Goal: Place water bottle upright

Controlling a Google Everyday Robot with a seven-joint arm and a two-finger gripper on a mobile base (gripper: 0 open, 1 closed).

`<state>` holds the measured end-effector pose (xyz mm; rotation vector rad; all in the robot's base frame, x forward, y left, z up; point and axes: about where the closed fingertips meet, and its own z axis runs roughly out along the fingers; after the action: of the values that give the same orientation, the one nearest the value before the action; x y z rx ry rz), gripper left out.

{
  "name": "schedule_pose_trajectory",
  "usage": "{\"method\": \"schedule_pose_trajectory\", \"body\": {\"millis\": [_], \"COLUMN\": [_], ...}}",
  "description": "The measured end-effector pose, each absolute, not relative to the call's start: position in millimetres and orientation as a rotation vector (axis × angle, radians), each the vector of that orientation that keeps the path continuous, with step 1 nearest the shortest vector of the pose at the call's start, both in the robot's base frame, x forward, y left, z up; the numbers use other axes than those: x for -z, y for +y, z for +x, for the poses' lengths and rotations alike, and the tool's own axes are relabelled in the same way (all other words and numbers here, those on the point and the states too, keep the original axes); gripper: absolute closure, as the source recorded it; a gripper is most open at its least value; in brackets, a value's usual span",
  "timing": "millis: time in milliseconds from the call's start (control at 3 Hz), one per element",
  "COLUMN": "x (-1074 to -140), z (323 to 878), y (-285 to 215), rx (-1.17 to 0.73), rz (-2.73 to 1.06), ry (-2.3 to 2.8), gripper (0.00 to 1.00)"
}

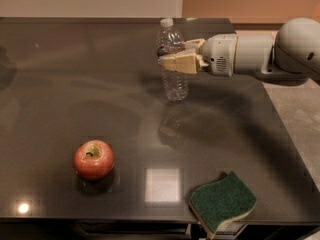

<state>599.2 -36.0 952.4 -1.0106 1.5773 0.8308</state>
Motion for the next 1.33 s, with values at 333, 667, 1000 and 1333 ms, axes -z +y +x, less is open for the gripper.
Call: {"method": "schedule_pose_trajectory", "body": {"millis": [333,667,1000,1333], "x": [-944.6,-940.0,-935.0,-930.1], "z": [601.0,602.0,603.3,604.7], "y": [-38.9,-40.5,-40.7,-39.6], "rx": [-0.872,-0.897,-0.918,-0.923], "rz": [-0.989,-0.999,-1.019,-1.039], "ry": [1.541,1.496,1.454,1.425], "gripper": [1.0,1.0,1.0,0.82]}}
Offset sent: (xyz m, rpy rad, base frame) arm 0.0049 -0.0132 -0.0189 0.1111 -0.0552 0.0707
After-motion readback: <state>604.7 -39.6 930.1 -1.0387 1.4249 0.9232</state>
